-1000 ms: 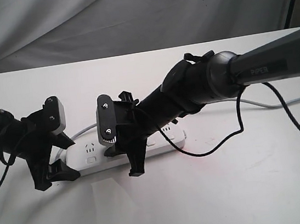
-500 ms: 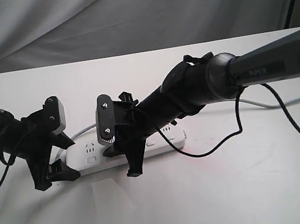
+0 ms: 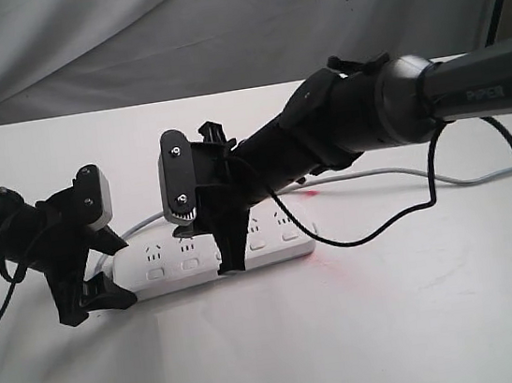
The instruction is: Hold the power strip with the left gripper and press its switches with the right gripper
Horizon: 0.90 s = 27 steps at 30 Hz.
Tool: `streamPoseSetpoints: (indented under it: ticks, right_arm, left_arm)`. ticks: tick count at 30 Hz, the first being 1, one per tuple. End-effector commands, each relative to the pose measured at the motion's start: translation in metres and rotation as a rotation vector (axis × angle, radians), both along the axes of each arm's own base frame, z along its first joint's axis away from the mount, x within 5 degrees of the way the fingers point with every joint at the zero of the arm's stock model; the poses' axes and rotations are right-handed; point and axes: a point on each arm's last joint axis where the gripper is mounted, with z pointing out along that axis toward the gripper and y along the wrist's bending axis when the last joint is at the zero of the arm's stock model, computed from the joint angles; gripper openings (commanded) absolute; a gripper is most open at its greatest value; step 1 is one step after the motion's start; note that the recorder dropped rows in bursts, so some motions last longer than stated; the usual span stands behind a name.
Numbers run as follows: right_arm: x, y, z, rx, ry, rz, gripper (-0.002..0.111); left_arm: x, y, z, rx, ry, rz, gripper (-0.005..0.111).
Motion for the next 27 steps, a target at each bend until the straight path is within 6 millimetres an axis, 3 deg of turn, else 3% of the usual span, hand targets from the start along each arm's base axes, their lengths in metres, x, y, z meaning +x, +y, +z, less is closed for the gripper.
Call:
streamPoseSetpoints:
  ticks: [1, 6, 27]
  right_arm:
    - [0.001, -0.011, 0.003, -0.003, 0.004, -0.007, 0.031]
    - [-0.001, -0.027, -0.008, -0.019, 0.050, -0.047, 0.031]
    - [-0.001, -0.029, -0.021, -0.043, 0.065, -0.062, 0.031]
  left_arm:
    - [0.001, -0.002, 0.003, -0.006, -0.002, -0.003, 0.069]
    - [0.001, -0.002, 0.003, -0.006, -0.002, -0.003, 0.069]
    - [0.001, -0.002, 0.003, -0.006, -0.002, -0.003, 0.069]
